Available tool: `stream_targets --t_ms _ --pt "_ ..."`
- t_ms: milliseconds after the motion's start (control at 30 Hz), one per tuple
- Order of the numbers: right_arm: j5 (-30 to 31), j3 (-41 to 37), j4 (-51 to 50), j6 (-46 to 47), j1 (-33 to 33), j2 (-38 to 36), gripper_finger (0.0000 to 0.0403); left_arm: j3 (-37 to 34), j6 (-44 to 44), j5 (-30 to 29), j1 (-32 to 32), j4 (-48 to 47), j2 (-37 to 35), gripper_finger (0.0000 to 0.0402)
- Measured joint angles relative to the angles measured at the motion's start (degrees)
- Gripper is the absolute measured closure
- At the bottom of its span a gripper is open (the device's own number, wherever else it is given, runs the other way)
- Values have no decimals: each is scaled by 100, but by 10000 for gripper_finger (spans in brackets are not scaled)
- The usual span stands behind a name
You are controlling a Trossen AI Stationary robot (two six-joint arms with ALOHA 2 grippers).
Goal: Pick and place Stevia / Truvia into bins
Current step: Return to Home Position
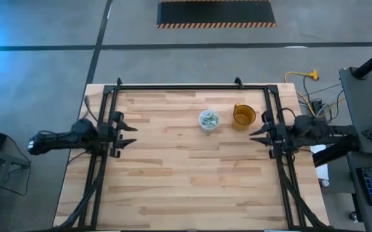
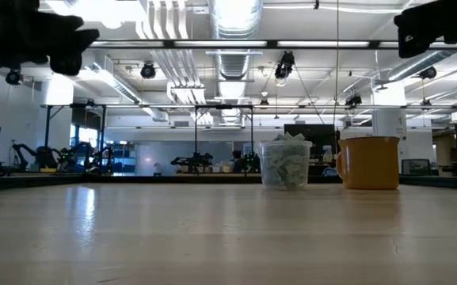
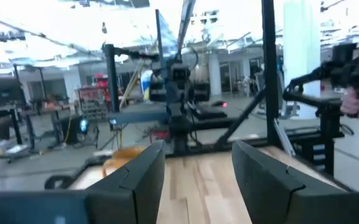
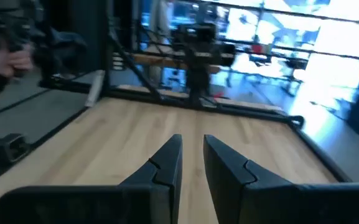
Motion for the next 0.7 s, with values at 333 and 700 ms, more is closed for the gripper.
stream_targets --t_ms 333,700 --pt "-259 -978 1230 275 0 -80 346 -390 -146 -12 -4 889 712 230" --pt "-604 -1836 2287 221 2 -88 346 -438 5 -5 0 707 686 230"
